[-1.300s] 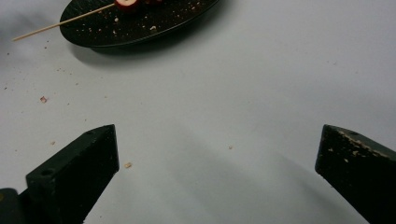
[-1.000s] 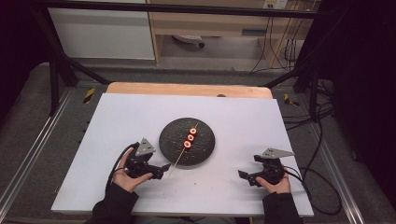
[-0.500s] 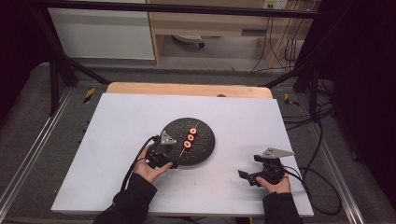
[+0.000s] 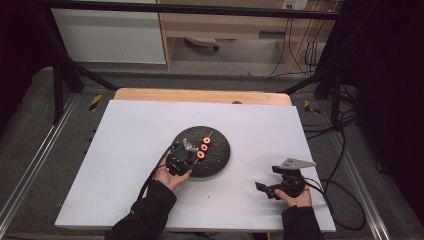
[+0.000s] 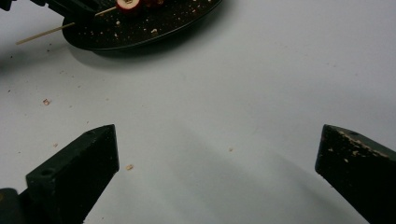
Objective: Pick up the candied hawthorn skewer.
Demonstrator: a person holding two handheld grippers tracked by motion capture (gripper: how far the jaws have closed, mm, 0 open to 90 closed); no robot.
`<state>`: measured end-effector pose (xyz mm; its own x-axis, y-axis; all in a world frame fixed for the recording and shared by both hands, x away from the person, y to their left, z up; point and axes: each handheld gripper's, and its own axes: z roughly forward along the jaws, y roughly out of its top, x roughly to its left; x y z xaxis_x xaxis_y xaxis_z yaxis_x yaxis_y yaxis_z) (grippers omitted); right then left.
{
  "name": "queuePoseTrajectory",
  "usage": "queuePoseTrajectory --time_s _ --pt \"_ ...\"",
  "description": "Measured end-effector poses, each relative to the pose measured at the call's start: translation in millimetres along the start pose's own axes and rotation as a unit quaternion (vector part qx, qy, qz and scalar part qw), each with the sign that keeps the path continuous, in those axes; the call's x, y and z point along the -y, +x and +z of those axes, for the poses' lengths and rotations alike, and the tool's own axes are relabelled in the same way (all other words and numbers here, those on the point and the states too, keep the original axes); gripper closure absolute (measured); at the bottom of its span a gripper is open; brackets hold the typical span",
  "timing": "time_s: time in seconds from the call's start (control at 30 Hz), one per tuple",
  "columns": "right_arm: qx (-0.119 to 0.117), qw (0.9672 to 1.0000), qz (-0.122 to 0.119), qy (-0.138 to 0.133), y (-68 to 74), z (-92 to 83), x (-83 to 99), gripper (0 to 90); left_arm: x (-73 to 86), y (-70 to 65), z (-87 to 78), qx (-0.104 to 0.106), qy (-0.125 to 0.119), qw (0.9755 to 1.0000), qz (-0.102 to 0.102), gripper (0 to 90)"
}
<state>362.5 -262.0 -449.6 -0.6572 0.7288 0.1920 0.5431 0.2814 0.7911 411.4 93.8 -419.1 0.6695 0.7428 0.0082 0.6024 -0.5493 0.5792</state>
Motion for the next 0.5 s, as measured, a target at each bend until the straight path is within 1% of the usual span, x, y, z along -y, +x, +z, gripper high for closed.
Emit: queuePoseTrajectory --time_s 0.1,0.2,0.27,0.37,0.4,0.5 --pt "0.000 1.0000 0.002 0.000 0.0 0.0 -0.2 0.6 -1.1 -1.0 2.4 -0.002 0.008 1.0000 0.002 77.8" --pt "-0.001 1.0000 0.003 0.000 0.0 0.1 -0.2 0.5 -2.6 -2.0 2.8 -0.007 0.011 0.9999 -0.001 80.9" --pt "-0.001 1.0000 0.002 0.000 -0.1 0.2 -0.1 0.5 -3.2 -2.5 3.0 -0.009 0.011 0.9999 -0.004 82.1" --pt "-0.001 1.0000 0.002 0.000 0.0 0.0 -0.1 0.5 -2.9 -2.3 2.6 -0.015 0.011 0.9998 -0.009 86.4" --pt "-0.001 1.0000 0.002 0.000 0.0 0.0 -0.1 0.5 -2.7 -2.0 2.3 -0.016 0.011 0.9998 -0.011 86.4" --pt "-0.001 1.0000 0.000 0.001 -0.1 0.0 0.0 0.5 -1.5 -2.0 1.4 -0.014 0.005 0.9998 -0.014 87.6"
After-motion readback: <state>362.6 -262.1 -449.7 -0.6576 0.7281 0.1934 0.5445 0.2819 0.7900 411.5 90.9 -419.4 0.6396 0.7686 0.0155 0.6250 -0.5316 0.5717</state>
